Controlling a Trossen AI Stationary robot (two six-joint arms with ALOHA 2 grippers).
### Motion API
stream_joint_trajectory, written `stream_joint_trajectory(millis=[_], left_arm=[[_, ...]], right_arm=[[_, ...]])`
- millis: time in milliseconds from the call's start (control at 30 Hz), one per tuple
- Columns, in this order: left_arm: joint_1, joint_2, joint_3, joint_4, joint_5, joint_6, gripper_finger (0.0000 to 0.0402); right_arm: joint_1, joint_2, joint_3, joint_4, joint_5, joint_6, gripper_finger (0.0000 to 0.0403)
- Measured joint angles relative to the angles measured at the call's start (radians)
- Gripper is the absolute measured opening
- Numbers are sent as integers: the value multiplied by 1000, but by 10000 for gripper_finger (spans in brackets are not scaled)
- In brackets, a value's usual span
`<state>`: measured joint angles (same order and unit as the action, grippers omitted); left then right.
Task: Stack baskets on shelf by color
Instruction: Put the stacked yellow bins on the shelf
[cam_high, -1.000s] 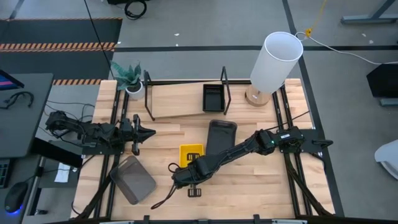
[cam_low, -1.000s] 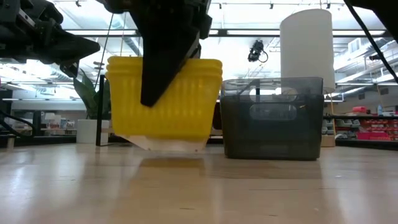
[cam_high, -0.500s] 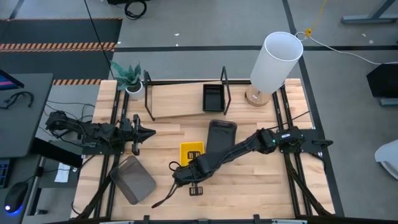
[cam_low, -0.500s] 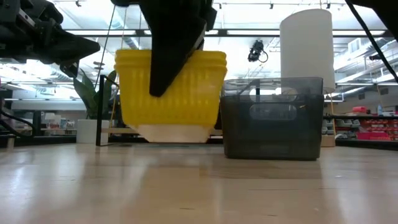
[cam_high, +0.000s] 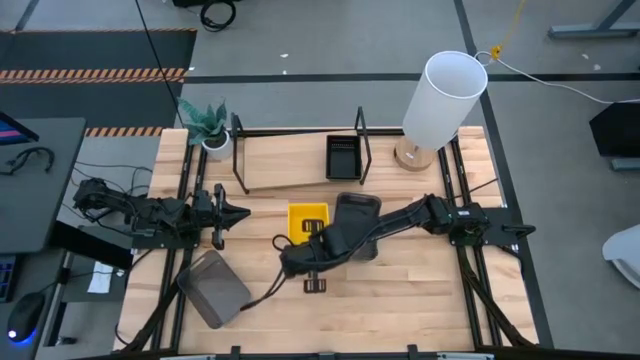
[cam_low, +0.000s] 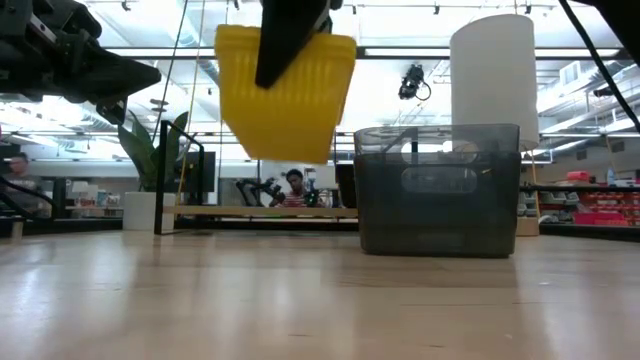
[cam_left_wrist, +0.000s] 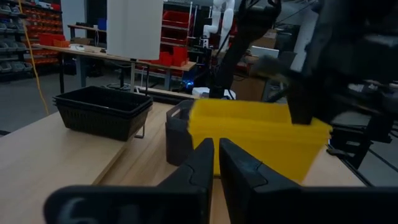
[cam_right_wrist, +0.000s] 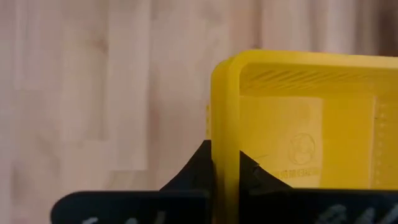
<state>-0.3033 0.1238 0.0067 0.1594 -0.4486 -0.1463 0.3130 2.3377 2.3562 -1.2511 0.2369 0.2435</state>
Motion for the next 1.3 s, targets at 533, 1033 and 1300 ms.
stream_joint_trajectory(millis=[533,1033,1300], left_arm=[[0,0,0,0,0,0,32],[0,0,0,0,0,0,35],[0,0,0,0,0,0,28]], right_arm=[[-221,-31,-27,3,16,-235,14],[-472,-29,-139,143,-55,-410,14],[-530,-29,-139,161,-107,-456,15]])
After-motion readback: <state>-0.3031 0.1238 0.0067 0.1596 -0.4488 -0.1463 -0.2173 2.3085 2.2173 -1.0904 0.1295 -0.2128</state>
